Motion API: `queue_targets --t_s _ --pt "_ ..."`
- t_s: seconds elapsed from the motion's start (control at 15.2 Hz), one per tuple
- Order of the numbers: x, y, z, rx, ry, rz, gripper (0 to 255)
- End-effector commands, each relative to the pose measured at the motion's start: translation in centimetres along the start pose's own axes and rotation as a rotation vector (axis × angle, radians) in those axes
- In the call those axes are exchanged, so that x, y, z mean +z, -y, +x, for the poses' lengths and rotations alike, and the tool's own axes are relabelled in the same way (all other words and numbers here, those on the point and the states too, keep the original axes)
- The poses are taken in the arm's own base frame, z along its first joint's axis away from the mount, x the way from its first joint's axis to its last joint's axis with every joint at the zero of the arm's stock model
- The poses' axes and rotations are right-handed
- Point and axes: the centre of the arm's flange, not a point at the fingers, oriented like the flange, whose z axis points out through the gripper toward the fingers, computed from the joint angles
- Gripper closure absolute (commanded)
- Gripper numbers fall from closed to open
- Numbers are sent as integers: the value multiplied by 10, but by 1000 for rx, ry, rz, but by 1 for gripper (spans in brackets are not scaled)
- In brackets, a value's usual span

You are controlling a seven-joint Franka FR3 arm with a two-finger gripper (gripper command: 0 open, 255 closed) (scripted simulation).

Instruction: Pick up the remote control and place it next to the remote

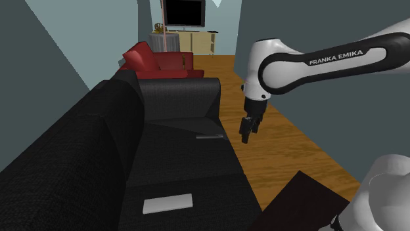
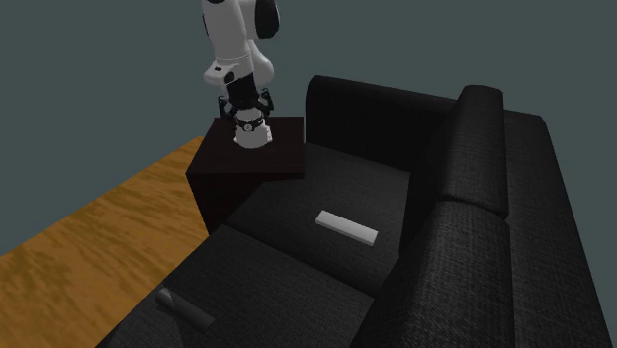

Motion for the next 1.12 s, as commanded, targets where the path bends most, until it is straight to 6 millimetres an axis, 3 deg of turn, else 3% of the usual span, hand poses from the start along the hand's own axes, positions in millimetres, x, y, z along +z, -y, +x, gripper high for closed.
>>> queue_targets --t_s 0.0,1.06 --pt "18 9 17 -40 -4 -5 0" --pt "152 121 136 -352 -24 -46 0"
